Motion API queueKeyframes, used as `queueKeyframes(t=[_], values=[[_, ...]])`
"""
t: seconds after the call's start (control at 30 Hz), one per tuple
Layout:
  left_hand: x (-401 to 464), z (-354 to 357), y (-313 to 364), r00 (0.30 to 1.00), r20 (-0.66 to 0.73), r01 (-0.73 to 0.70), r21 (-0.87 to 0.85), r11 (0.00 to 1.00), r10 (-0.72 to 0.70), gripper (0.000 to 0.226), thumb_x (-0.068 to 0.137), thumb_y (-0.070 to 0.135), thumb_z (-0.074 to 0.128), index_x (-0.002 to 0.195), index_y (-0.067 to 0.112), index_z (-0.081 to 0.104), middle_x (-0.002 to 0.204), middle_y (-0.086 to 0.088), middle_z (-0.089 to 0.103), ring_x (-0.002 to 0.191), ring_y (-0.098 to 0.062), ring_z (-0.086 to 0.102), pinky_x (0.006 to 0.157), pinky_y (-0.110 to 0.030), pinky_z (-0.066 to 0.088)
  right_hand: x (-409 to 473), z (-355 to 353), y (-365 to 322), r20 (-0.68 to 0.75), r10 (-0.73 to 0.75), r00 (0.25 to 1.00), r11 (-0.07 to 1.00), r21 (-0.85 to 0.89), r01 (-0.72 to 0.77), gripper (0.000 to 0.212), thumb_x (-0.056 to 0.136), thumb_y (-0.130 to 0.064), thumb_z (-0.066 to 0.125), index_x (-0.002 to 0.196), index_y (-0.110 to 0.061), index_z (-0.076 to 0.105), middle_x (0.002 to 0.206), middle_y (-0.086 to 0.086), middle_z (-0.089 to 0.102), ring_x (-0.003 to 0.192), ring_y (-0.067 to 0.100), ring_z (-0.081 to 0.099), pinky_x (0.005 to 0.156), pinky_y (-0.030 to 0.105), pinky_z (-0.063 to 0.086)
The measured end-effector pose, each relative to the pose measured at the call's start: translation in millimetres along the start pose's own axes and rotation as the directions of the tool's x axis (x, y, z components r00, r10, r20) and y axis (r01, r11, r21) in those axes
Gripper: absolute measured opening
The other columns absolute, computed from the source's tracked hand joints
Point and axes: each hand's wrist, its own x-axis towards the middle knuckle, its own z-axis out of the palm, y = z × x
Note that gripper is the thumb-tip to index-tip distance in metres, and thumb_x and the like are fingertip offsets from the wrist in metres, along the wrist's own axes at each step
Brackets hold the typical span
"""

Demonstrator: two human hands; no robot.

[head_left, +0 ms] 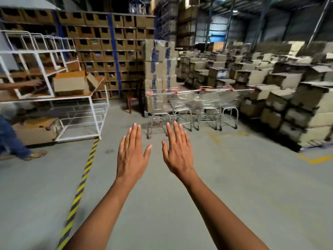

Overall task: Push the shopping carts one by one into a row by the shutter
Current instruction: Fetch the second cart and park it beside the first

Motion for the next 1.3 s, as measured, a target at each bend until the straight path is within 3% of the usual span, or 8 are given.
queueKeyframes(t=[0.27, 0.93, 1.3], values=[[149, 130, 112, 0.989, 0.012, -0.149, -0.083, 0.985, 0.15, 0.083, 0.104, 0.057, 0.037, 0.161, 0.017, -0.008, 0.171, 0.0, -0.008, 0.156, -0.015, -0.006, 0.126, -0.042, 0.01, 80, 21, 188, -0.065, 0.161, 0.985, 0.973, -0.154, -0.169, 0.068, 0.11, -0.042, 0.034, 0.167, -0.021, 0.003, 0.175, 0.005, 0.002, 0.161, 0.018, -0.005, 0.129, 0.046, 0.013], [490, 460, 217, 0.939, 0.053, -0.326, -0.179, 0.928, 0.34, 0.083, 0.104, 0.06, 0.031, 0.161, 0.015, -0.009, 0.17, -0.002, -0.01, 0.156, -0.015, -0.008, 0.126, -0.043, 0.013, 357, 183, 504, -0.105, 0.295, 0.95, 0.906, -0.283, -0.313, 0.069, 0.11, -0.045, 0.035, 0.167, -0.023, 0.003, 0.176, 0.002, 0.002, 0.161, 0.016, -0.006, 0.129, 0.046, 0.012], [681, 673, 307, 0.929, 0.066, -0.347, -0.194, 0.918, 0.365, 0.083, 0.104, 0.061, 0.03, 0.161, 0.016, -0.009, 0.17, -0.001, -0.01, 0.156, -0.015, -0.008, 0.126, -0.042, 0.015, 512, 285, 733, -0.11, 0.308, 0.945, 0.895, -0.302, -0.327, 0.069, 0.11, -0.048, 0.031, 0.167, -0.024, 0.001, 0.176, 0.002, 0.001, 0.161, 0.018, -0.006, 0.129, 0.046, 0.012]])
